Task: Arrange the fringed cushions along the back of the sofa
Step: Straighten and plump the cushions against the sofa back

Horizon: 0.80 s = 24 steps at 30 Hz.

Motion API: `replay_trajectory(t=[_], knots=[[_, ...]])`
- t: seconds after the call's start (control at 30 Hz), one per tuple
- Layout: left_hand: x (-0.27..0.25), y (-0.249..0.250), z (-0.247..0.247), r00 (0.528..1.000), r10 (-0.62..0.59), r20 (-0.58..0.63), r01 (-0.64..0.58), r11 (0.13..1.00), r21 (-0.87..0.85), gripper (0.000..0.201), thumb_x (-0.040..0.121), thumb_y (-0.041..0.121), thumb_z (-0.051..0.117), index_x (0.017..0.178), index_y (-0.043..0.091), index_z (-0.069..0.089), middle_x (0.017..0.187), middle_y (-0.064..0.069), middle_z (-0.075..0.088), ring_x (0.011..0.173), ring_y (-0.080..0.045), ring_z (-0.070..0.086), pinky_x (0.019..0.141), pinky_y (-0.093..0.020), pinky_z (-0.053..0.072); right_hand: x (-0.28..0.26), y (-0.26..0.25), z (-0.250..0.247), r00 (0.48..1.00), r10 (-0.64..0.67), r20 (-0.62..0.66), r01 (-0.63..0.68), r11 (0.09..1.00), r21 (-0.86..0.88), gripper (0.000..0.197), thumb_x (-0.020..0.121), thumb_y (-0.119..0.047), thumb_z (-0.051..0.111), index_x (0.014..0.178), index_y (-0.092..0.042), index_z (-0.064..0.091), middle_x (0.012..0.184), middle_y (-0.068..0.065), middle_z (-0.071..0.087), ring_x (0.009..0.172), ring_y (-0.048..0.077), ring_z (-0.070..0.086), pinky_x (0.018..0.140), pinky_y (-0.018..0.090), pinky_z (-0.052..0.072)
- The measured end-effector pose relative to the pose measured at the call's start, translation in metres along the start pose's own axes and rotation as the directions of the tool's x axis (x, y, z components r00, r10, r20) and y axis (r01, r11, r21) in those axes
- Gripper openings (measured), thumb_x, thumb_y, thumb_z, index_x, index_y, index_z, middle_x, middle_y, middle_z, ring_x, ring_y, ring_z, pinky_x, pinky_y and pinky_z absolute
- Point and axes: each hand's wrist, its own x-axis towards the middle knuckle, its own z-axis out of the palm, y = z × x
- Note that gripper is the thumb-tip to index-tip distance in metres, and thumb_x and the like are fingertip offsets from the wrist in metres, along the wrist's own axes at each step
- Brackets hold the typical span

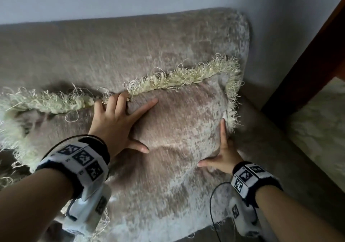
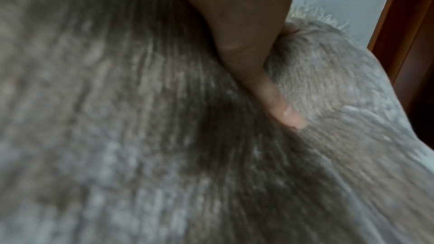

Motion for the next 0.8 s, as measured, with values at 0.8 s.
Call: replay_trajectory(t=[0.8], knots=[[-0.051,-0.012,-0.162,0.992,-0.119,-0.052,0.098,0.951,-0.292,0.116,0.035,0.08,0.056,0.14,0.034,0.036,0.077,-0.014,0.049,0.07,-0.032,0.054,0.057,-0.038,0.046,-0.108,-0.128,-0.152,0.998,-0.061,0.029,0.067,0.941,-0.331,0.14,0.052,-0.035,0.089,0.144,-0.037,-0.016,0.151,-0.021,0.001,0.142,0.01,0.015,0.11,0.021,0.017]])
